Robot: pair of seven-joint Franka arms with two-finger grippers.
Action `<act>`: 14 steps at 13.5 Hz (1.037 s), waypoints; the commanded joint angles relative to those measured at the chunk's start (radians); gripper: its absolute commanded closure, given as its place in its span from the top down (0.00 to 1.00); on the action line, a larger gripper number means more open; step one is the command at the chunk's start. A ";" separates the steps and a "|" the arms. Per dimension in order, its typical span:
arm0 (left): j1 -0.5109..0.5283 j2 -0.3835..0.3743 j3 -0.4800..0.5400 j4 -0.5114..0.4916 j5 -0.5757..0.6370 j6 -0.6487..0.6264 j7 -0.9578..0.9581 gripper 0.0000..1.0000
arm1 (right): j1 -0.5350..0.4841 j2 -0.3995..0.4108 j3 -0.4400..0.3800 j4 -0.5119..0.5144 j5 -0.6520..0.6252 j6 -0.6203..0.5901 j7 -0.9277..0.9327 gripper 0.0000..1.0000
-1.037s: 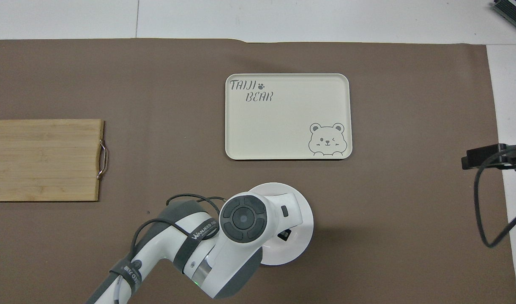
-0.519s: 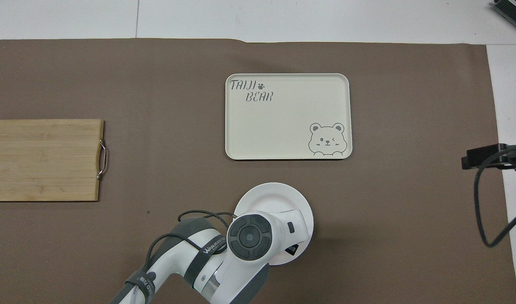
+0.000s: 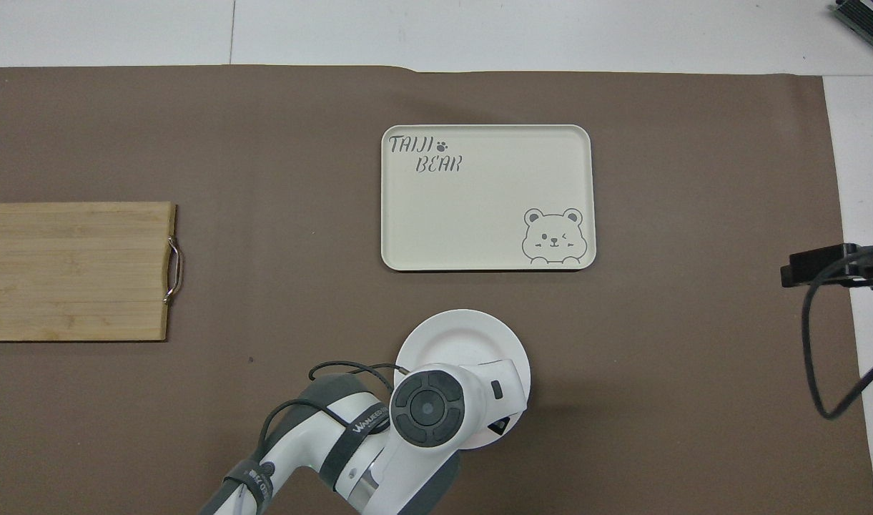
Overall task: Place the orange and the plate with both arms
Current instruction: 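Lower the orange onto the plate and open the left gripper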
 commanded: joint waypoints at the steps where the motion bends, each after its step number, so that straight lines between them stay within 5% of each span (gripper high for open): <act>1: -0.010 -0.011 0.018 0.017 -0.016 0.002 0.005 1.00 | -0.011 -0.004 0.004 -0.002 -0.007 -0.001 -0.024 1.00; 7: 0.087 -0.044 0.030 0.143 0.010 -0.119 0.011 1.00 | -0.011 -0.004 0.004 -0.002 -0.007 -0.001 -0.024 1.00; 14: 0.332 -0.167 0.032 0.190 0.140 -0.253 0.101 1.00 | -0.011 -0.004 0.004 -0.002 -0.007 -0.001 -0.024 1.00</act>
